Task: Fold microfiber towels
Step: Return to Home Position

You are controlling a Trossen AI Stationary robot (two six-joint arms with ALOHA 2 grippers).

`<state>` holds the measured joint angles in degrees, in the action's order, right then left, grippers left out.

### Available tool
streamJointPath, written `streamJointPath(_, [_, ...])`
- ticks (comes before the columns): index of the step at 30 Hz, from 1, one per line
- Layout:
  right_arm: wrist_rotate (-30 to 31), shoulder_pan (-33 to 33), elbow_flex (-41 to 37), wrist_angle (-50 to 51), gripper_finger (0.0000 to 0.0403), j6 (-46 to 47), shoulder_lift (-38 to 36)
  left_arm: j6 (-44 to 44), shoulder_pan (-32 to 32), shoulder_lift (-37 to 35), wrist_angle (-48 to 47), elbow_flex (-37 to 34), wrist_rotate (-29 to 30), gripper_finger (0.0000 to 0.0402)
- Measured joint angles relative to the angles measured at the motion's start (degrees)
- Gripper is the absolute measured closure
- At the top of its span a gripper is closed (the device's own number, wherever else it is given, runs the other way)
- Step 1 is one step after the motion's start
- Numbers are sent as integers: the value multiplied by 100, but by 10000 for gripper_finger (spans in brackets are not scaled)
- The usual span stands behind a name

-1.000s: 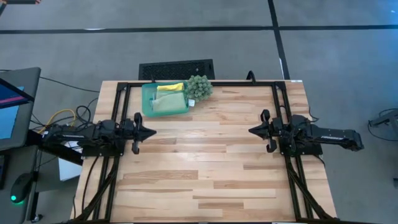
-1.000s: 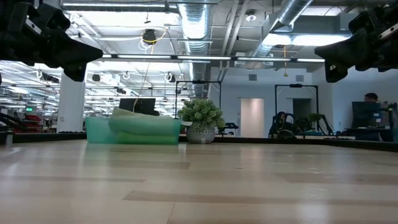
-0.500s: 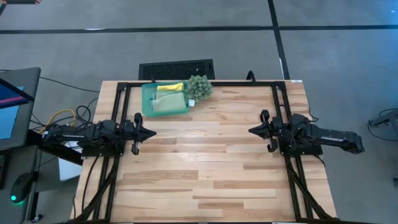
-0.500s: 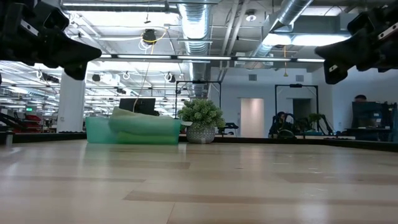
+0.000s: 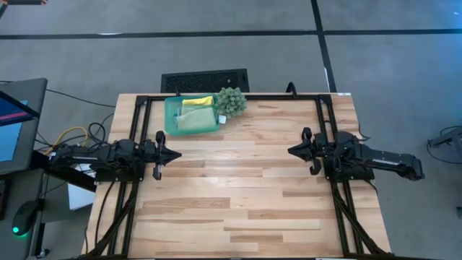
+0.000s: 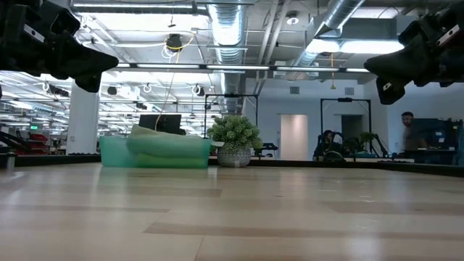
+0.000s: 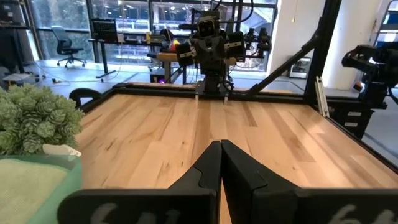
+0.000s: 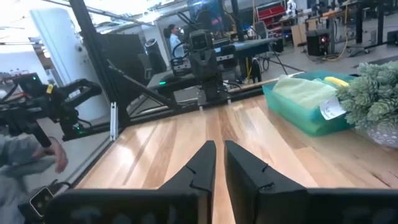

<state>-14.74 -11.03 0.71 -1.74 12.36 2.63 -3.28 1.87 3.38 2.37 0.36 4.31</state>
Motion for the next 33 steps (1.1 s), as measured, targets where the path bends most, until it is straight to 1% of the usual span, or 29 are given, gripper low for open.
streamJointPath(33, [0,0,9,7,344,-74,0,-16,-2,0,0,0,5,401])
